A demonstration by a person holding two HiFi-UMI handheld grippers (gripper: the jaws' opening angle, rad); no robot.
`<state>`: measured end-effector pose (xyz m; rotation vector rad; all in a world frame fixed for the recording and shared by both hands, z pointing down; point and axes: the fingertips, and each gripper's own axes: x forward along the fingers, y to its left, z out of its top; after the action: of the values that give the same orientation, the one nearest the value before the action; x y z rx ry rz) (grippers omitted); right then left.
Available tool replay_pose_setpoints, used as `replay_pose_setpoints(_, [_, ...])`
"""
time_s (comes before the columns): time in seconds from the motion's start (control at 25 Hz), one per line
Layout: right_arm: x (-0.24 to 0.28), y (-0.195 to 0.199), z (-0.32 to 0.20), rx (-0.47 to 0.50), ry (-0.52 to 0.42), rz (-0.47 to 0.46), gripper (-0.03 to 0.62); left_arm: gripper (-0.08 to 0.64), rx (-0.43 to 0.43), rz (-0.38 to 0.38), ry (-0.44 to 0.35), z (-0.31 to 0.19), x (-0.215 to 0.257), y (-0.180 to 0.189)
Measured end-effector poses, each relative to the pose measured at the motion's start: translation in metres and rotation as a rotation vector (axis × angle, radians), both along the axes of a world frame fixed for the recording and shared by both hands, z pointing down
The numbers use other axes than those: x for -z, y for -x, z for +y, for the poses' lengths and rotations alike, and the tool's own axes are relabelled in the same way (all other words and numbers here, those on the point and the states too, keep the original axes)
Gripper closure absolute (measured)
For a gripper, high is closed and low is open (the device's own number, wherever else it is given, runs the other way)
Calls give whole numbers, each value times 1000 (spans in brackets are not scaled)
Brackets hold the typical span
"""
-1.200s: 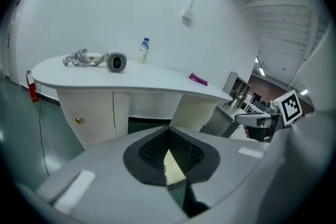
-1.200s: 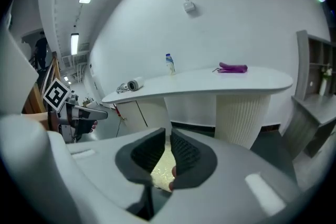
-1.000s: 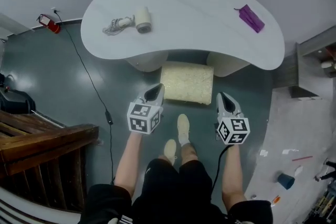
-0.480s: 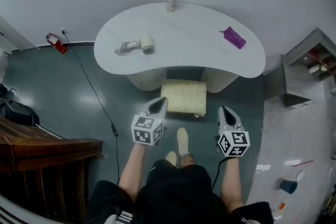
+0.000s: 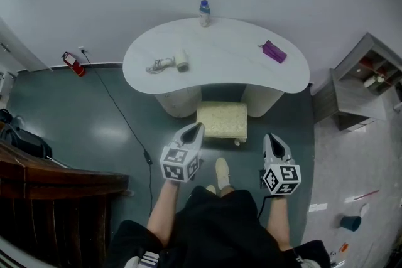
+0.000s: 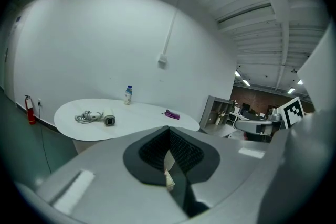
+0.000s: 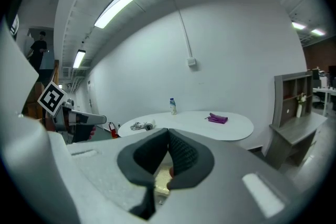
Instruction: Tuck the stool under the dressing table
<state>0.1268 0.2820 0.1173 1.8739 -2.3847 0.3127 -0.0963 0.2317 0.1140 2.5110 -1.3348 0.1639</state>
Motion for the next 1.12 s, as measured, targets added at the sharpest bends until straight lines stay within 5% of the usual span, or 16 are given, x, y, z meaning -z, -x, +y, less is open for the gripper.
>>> replay_pose_setpoints(1.12, [13, 6, 29, 42, -31, 9, 589, 555, -4, -40, -47, 33, 13, -3])
